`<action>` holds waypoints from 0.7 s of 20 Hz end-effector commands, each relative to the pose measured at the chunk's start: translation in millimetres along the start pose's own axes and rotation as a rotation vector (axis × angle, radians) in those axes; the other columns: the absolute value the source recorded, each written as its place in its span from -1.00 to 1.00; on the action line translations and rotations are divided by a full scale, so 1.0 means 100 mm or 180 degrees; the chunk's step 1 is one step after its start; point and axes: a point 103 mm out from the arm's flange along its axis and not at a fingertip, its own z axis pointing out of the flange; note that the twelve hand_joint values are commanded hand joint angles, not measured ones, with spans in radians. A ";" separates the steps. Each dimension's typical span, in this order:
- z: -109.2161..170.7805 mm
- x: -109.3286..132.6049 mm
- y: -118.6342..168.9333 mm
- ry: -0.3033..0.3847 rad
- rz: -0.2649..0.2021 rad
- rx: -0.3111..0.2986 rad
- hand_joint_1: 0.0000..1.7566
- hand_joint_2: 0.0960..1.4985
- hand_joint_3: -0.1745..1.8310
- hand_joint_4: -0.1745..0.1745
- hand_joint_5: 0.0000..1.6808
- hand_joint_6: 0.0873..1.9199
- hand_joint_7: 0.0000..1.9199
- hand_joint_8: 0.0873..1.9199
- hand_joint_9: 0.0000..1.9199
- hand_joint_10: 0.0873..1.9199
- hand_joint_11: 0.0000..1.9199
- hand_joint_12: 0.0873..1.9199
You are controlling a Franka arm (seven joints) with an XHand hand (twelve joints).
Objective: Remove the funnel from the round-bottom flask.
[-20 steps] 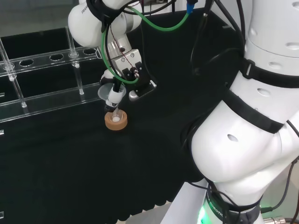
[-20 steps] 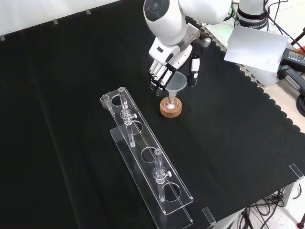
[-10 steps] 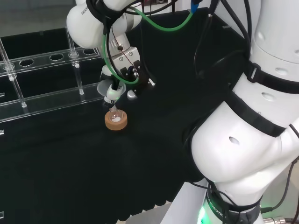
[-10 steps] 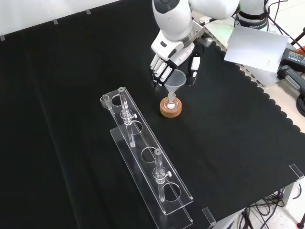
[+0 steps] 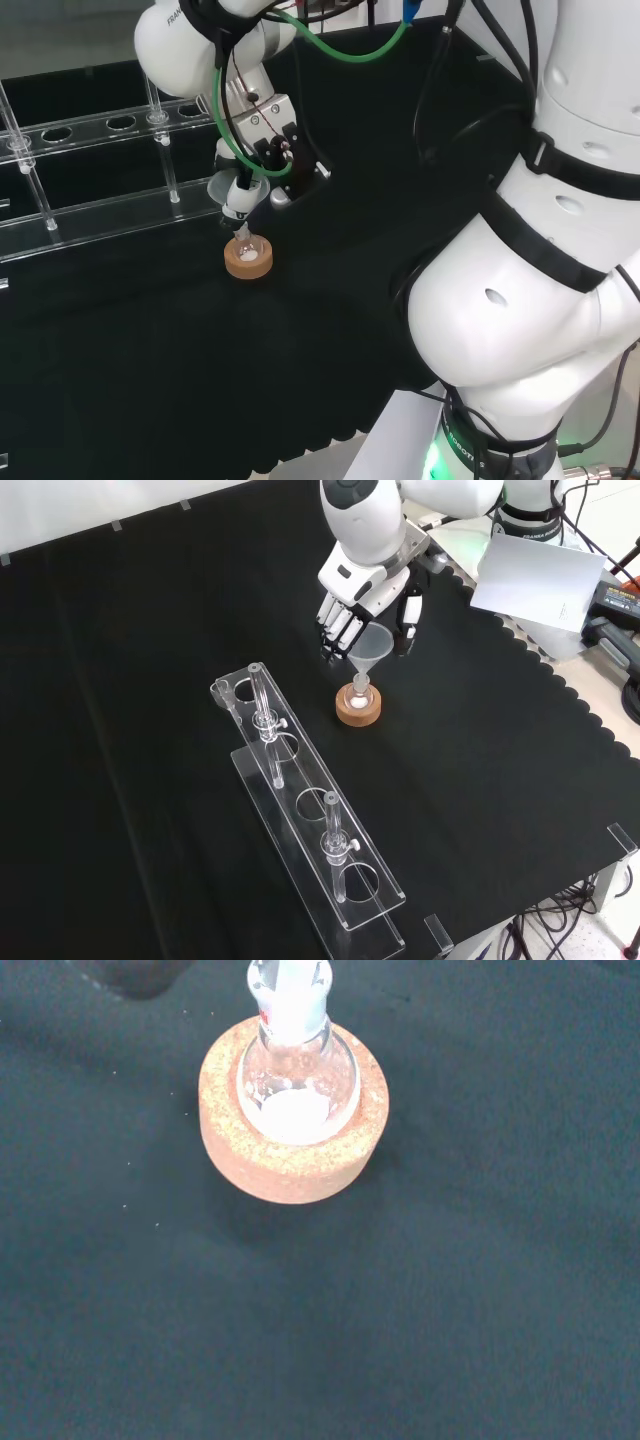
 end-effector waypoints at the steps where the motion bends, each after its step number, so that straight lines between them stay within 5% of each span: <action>1: -0.17 -0.05 -0.17 -0.0091 0.0092 0.0037 -0.06 0.41 -1.00 -0.15 -0.33 -1.00 -0.67 -0.37 -0.29 -0.49 -0.40 0.32; 14: -0.56 -0.07 -0.54 -0.0108 0.0233 -0.0147 -0.06 0.41 -1.00 -0.15 -0.33 -1.00 -0.66 -0.37 -0.28 -0.50 -0.39 0.31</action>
